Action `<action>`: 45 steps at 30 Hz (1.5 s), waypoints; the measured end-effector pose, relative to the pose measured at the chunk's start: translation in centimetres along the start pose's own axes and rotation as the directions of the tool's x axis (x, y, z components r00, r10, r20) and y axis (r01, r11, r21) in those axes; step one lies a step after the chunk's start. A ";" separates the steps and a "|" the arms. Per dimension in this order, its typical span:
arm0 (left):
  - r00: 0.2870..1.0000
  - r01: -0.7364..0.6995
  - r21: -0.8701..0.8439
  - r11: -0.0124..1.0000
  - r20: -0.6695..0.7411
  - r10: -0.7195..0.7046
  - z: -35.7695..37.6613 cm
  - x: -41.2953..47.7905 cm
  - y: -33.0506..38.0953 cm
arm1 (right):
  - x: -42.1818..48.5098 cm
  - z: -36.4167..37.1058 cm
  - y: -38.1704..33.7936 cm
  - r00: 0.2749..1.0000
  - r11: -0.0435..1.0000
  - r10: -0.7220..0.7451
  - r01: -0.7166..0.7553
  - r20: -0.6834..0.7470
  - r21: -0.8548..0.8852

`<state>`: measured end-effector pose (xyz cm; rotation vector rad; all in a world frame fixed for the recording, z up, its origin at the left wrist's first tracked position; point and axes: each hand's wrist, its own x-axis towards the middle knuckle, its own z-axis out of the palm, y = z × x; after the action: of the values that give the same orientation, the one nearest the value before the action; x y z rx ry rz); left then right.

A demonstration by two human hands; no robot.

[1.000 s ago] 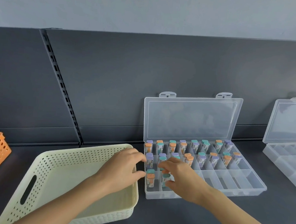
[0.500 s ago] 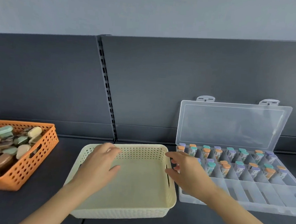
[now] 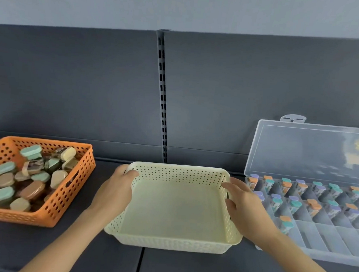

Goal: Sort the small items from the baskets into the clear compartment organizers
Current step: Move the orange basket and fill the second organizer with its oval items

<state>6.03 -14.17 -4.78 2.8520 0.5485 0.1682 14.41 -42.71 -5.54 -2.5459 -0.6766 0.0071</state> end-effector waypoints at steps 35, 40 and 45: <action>0.946 0.130 -0.007 0.992 -0.299 -0.126 -5.8 -5.8 -10.4 | 3.7 4.0 -17.2 0.932 0.936 -0.343 0.329 0.118 0.125; 0.943 0.083 -0.007 0.996 -0.324 -0.081 -7.9 -4.2 -16.6 | 4.4 6.6 -23.3 0.942 0.932 -0.331 0.316 0.061 0.177; 0.956 0.013 -0.067 0.998 -0.292 -0.032 -10.3 -2.6 -24.2 | 5.3 10.9 -29.2 0.973 0.931 -0.229 0.215 0.013 0.294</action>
<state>-6.47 8.81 -0.97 2.7724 0.6183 0.6013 4.06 -13.21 -0.64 -2.1821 -0.9084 0.0839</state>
